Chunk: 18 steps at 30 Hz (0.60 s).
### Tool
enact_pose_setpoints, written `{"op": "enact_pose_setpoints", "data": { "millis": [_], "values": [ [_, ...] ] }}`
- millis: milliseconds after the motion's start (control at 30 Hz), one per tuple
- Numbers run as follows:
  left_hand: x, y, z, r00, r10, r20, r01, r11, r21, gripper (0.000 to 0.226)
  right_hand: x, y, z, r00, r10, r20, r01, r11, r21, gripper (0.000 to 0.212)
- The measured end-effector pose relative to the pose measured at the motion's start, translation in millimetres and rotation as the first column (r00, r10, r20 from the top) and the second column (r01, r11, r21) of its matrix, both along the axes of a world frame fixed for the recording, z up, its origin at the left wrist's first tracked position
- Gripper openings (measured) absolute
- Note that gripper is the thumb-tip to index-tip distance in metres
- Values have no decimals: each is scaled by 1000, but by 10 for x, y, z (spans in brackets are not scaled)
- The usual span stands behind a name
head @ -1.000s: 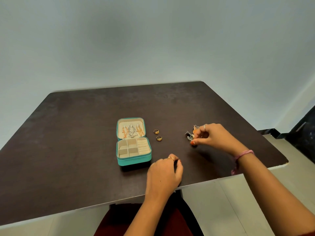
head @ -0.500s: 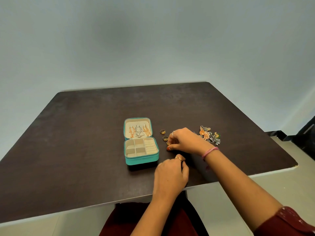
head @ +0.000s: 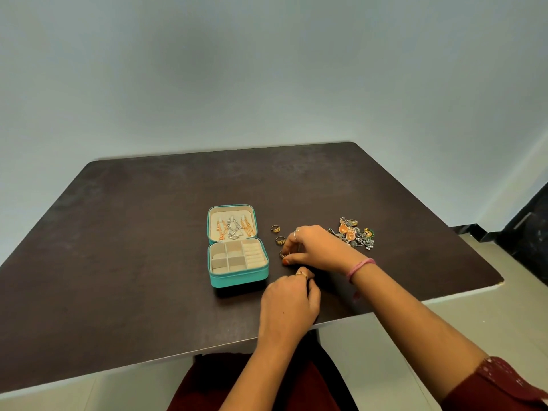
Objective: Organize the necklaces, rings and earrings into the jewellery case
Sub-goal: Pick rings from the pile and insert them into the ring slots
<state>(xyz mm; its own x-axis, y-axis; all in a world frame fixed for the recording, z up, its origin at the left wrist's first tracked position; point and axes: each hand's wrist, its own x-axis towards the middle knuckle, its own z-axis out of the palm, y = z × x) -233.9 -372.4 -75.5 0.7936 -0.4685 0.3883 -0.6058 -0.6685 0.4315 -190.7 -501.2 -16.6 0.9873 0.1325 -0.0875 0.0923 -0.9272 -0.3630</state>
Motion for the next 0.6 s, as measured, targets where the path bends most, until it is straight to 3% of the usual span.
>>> {"op": "enact_pose_setpoints", "data": {
  "millis": [167, 400, 600],
  "values": [
    [-18, -1, 24, 1000, -10, -5, 10, 1000, -3, 24, -150, -215, 53, 991, -60, 116, 53, 996, 65, 19],
    [4, 13, -5, 999, -12, -48, 12, 1000, -12, 26, -367, -1006, 52, 848, -448, 284, 373, 884, 280, 11],
    [-16, -1, 30, 997, -3, -72, 3, 1000, 5, 22, -307, -1491, -23, 841, -521, 145, 497, 850, 176, 18]
  ]
}}
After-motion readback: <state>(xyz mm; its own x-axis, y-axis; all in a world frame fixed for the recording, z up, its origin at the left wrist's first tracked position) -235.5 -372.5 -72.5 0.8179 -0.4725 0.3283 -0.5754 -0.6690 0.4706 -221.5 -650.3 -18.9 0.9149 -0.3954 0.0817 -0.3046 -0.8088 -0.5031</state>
